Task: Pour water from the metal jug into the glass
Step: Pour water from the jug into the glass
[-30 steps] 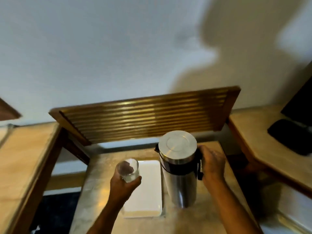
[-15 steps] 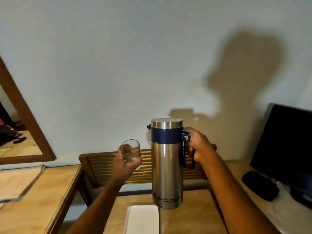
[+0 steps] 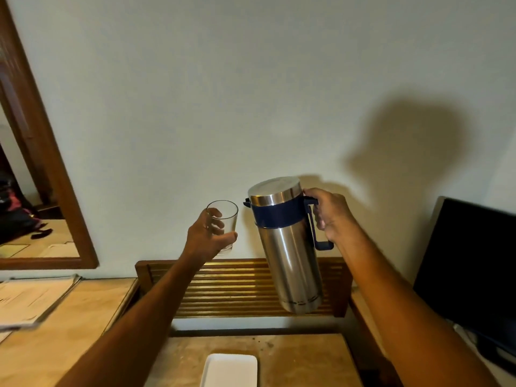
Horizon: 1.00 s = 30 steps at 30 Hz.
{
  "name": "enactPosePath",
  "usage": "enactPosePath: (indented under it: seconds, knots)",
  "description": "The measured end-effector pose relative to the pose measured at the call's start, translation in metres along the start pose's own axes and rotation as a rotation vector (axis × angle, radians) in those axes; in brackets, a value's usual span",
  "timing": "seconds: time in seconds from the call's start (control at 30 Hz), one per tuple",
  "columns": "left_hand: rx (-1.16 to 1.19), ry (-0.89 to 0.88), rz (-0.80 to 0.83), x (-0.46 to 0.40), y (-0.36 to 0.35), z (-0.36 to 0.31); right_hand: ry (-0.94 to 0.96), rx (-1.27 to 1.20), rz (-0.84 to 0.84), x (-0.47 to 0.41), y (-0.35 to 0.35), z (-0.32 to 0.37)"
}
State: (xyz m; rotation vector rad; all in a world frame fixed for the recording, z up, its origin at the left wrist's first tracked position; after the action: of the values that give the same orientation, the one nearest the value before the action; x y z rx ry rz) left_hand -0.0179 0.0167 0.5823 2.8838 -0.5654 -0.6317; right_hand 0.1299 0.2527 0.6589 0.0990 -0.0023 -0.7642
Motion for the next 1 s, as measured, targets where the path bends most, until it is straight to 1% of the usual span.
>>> enactPosePath:
  seconds: [0.2, 0.37, 0.73, 1.0]
  knots:
    - [0.007, 0.023, 0.012, -0.003, 0.007, -0.008, 0.082, 0.136, -0.022, -0.010, 0.001, 0.038]
    - [0.010, 0.065, 0.022, -0.001, 0.012, -0.004, 0.146, 0.218, 0.029, -0.010, -0.003, 0.065]
    - [-0.036, 0.054, 0.038, -0.002, 0.018, -0.007, 0.220, 0.428, 0.086, -0.014, -0.018, 0.083]
    - [-0.044, 0.034, 0.084, -0.001, 0.007, -0.004, 0.269, 0.497, 0.080, -0.007, -0.021, 0.097]
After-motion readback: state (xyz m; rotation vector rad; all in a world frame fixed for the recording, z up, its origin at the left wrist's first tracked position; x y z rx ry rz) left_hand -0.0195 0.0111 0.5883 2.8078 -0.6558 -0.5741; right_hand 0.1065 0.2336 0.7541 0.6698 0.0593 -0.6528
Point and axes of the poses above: each hand's wrist, its own x-axis away from the middle knuckle, its own y-axis out of the back of the hand, z = x × y, the point moved 2 cm from there along -x, towards the middle knuckle, and after that the axes turned 11 degrees about x, right-handed, at the moved point
